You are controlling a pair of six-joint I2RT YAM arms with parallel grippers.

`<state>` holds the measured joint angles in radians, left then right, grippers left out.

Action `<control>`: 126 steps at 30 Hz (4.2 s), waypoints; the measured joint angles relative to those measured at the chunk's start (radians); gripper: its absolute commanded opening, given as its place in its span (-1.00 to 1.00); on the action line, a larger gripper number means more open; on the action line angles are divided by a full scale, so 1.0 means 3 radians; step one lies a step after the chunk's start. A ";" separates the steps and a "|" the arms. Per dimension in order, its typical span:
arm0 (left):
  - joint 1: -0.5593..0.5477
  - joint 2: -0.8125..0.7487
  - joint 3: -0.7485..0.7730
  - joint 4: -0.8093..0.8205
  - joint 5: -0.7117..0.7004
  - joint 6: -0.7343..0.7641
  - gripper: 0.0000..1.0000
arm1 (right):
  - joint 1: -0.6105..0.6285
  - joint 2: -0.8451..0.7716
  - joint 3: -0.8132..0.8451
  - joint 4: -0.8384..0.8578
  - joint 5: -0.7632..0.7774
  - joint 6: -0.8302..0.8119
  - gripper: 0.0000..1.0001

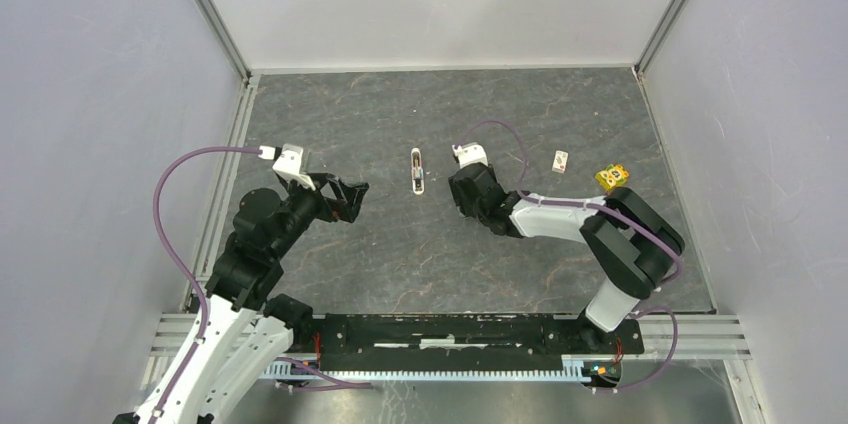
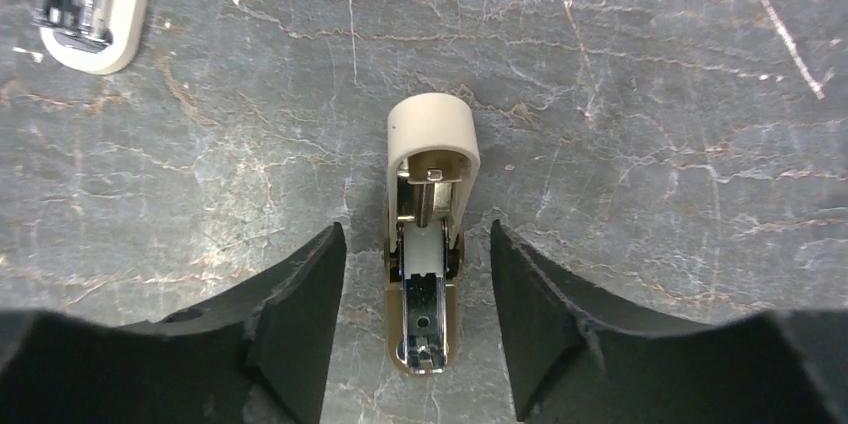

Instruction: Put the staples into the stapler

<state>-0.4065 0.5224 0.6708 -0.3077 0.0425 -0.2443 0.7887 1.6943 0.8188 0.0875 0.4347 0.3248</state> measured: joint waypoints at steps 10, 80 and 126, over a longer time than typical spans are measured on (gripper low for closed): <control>0.0000 -0.0032 -0.0001 -0.0005 -0.0018 0.0000 1.00 | -0.0394 -0.0615 0.0088 -0.0174 -0.0060 -0.0230 0.51; -0.0034 -0.0114 0.0000 -0.0046 -0.0066 0.0018 1.00 | -0.2351 0.0351 0.0380 0.0003 -0.0707 -0.0196 -0.19; 0.0537 0.0805 -0.0331 -0.0088 0.1128 -0.1219 0.76 | 0.0332 -0.1368 -0.1083 -0.0042 -0.1689 -0.1283 -0.20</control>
<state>-0.2455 0.7639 0.5716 -0.3340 0.3809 -0.6102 0.8883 1.2839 0.4938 0.0750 -0.0719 -0.0601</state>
